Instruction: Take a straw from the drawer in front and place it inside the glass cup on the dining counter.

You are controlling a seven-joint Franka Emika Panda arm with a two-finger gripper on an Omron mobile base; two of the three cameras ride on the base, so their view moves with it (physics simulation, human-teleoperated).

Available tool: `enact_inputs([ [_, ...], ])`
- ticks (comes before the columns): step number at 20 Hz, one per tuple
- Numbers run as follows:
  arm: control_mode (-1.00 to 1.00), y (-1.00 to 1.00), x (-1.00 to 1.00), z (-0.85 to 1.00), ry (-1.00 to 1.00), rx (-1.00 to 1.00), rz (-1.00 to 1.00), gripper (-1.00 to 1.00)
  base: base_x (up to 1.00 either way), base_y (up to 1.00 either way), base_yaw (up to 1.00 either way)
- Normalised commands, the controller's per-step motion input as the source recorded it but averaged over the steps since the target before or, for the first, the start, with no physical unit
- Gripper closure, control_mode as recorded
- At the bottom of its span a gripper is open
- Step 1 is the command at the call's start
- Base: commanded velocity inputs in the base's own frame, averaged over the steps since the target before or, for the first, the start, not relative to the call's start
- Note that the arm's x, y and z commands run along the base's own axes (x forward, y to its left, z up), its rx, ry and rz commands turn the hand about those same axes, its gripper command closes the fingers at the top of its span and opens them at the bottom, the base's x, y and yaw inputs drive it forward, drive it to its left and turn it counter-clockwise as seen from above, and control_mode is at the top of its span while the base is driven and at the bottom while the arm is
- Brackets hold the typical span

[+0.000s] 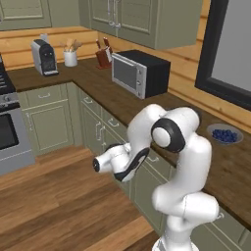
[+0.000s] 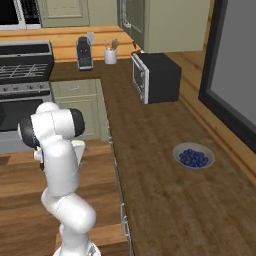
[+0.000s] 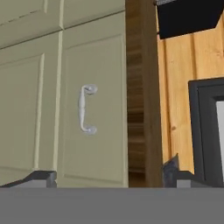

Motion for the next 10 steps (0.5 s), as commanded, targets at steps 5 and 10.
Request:
enact_inputs([
  [5,-1.0,-0.41,0.36,-0.52,0.0,-0.1,-0.15,-1.0,0.0,0.0,0.0],
  [10,-1.0,-0.32,0.38,-0.41,0.0,-0.09,-0.13,-1.0,0.0,0.0,0.0],
])
